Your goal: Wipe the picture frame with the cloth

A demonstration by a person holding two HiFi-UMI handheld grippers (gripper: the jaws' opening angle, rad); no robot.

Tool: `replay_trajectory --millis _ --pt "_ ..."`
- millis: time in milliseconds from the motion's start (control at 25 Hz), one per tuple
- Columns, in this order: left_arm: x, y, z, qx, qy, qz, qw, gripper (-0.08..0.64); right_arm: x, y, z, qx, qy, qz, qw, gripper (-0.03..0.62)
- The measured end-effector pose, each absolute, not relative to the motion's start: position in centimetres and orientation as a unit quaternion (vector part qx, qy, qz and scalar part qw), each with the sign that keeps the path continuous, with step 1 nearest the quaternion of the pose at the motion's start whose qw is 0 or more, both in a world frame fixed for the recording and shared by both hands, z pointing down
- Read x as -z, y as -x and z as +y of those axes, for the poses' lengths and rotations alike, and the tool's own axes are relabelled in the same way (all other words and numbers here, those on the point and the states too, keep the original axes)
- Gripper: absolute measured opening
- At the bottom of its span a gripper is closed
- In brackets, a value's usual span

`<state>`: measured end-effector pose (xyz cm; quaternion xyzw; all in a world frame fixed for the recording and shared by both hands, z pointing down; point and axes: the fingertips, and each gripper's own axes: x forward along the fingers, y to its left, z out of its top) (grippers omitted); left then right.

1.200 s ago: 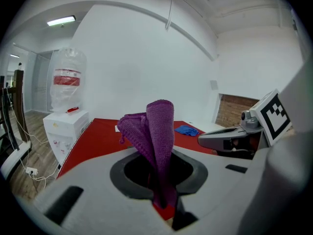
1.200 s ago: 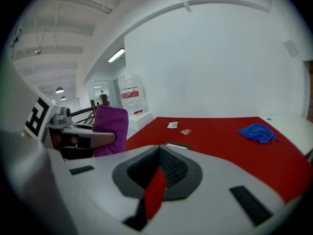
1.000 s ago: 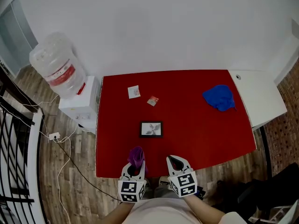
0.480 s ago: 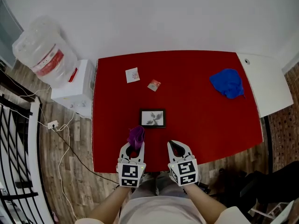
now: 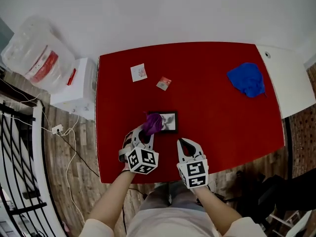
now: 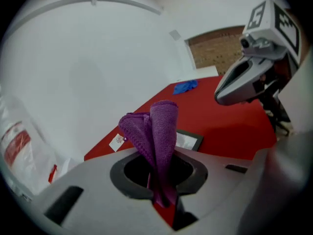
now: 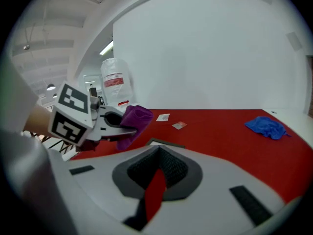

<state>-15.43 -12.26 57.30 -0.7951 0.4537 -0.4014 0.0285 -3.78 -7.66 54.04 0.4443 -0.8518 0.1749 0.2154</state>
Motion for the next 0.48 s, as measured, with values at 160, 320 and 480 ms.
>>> replay_trajectory --millis 160,320,480 --pt "-59.6 15.8 -16.2 0.514 0.763 0.378 0.102 0.061 -54.9 3.7 -7.7 -0.189 -0.450 -0.846 0.214 0.005" --pt "-63.2 16.5 -18.8 0.580 0.742 0.309 0.133 0.061 -55.7 3.5 -7.0 -0.203 -0.453 -0.841 0.214 0.005" --pt "-65.2 17.4 -20.6 0.624 0.716 0.276 0.149 0.061 -56.3 3.1 -6.3 -0.213 -0.455 -0.837 0.216 0.005"
